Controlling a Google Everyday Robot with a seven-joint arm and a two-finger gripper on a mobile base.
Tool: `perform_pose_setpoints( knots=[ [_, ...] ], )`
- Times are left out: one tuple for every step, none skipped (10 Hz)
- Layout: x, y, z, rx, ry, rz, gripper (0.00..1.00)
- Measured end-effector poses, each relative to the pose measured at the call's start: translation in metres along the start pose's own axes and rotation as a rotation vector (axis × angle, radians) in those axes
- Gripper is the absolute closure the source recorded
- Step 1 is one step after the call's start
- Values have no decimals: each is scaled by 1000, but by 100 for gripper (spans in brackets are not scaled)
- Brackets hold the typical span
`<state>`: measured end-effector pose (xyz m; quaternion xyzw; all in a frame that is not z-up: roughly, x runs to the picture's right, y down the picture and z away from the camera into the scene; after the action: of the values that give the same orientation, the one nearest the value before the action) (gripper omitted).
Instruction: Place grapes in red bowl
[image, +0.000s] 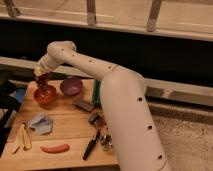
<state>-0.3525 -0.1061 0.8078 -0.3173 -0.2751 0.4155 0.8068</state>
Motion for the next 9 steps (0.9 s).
perform_pose_setpoints(
  knots=[
    [0,0,0,1,0,0,72],
    [0,-1,0,1,0,0,74],
    [0,0,0,1,0,0,69],
    [0,0,0,1,0,0,60],
    [0,0,0,1,0,0,52],
    [0,0,0,1,0,0,42],
    [0,0,0,1,0,0,30],
    [0,0,0,1,0,0,23],
    [0,0,0,1,-1,0,20]
  ],
)
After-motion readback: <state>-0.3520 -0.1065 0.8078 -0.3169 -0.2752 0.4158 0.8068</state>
